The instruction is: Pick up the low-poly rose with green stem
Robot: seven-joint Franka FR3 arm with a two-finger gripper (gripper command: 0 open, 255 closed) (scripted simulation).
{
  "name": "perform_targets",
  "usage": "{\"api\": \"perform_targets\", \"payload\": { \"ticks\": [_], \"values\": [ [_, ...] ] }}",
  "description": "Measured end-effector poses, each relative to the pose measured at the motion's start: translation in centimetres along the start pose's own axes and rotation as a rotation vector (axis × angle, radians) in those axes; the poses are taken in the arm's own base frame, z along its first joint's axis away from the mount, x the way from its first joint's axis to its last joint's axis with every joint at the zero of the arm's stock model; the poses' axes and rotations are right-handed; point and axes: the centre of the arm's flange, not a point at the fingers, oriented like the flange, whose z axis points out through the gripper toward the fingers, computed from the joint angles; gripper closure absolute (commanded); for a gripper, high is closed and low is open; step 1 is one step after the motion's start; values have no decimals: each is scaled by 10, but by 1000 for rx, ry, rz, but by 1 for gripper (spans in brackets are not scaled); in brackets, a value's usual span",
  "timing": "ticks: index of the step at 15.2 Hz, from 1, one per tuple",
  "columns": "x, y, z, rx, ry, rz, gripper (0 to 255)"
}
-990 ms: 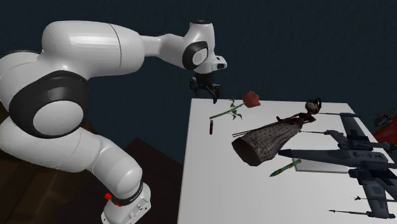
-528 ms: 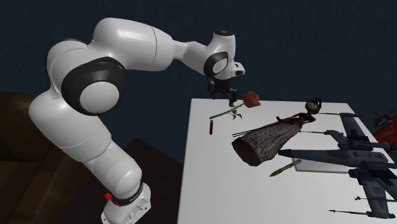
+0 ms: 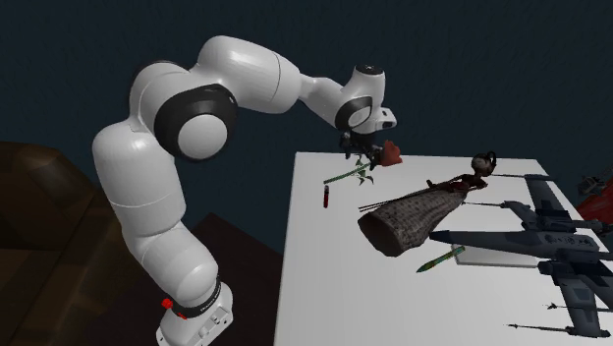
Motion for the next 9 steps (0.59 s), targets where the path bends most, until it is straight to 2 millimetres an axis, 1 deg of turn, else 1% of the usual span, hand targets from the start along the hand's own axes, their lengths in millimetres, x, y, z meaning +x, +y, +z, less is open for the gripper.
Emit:
{"api": "perform_targets", "payload": {
  "ticks": [5, 6, 9],
  "values": [
    [0, 1, 25, 0, 1, 1, 0],
    [-1, 1, 27, 0, 1, 1, 255],
    [-1, 1, 28, 0, 1, 1, 255]
  ]
}}
